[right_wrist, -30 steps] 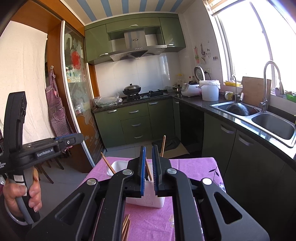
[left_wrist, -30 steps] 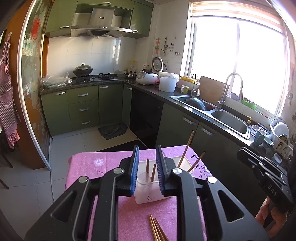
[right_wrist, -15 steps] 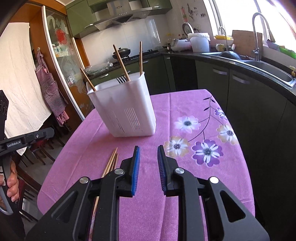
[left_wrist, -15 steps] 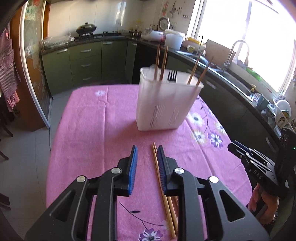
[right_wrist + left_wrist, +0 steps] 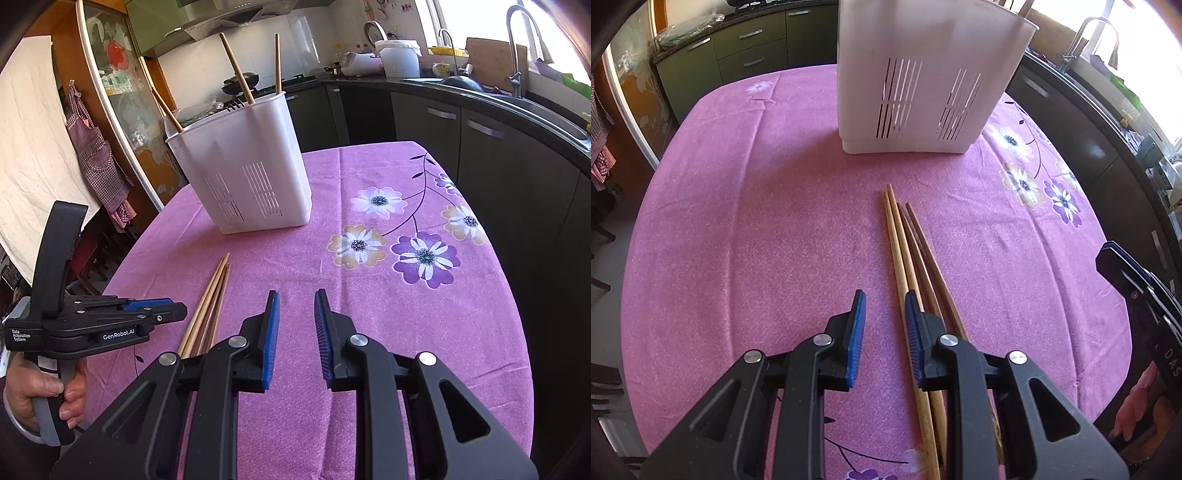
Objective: Organize utensils
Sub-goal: 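Move both open grippers back over the remaining chopsticks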
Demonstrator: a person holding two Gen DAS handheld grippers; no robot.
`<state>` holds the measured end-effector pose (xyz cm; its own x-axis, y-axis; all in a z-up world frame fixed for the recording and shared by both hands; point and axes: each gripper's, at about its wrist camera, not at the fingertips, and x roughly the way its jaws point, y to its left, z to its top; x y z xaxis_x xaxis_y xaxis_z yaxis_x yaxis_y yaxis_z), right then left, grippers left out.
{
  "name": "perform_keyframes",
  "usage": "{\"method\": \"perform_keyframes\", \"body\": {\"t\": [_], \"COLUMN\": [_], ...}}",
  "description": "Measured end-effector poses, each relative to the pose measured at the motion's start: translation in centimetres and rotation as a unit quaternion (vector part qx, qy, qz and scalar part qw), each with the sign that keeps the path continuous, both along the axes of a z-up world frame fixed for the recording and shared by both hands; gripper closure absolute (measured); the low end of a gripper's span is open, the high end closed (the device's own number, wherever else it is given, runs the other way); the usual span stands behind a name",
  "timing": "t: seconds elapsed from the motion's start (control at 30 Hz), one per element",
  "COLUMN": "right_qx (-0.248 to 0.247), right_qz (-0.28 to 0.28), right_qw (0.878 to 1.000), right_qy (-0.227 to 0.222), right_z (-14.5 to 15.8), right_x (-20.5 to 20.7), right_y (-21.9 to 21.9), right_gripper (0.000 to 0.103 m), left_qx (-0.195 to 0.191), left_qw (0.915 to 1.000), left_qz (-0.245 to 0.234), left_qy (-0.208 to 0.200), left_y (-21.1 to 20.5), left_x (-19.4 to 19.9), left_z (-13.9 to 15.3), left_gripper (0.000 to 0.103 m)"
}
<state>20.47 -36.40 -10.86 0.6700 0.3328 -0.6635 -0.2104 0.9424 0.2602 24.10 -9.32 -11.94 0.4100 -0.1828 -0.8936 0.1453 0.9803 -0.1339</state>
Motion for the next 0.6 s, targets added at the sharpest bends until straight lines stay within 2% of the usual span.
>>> {"method": "perform_keyframes", "body": {"t": [0.27, 0.5, 0.57, 0.6], "right_qx": [0.005, 0.005, 0.005, 0.004], "right_qz": [-0.001, -0.002, -0.001, 0.0], "right_qw": [1.0, 1.0, 1.0, 1.0], "right_qy": [0.013, 0.015, 0.015, 0.015], "right_z": [-0.7, -0.8, -0.9, -0.9], "right_x": [0.4, 0.5, 0.5, 0.4], "right_y": [-0.2, -0.3, -0.2, -0.2], "right_gripper": [0.083, 0.083, 0.074, 0.074], "left_qx": [0.007, 0.03, 0.034, 0.035], "left_qw": [1.0, 0.9995, 0.9994, 0.9994], "left_qz": [-0.006, -0.002, -0.001, -0.001], "left_qy": [0.003, 0.005, 0.004, 0.003], "left_y": [-0.8, -1.5, -1.5, -1.6], "left_x": [0.7, 1.4, 1.5, 1.7], "left_z": [-0.5, -0.9, -1.0, -1.0], "left_gripper": [0.082, 0.082, 0.082, 0.082]}}
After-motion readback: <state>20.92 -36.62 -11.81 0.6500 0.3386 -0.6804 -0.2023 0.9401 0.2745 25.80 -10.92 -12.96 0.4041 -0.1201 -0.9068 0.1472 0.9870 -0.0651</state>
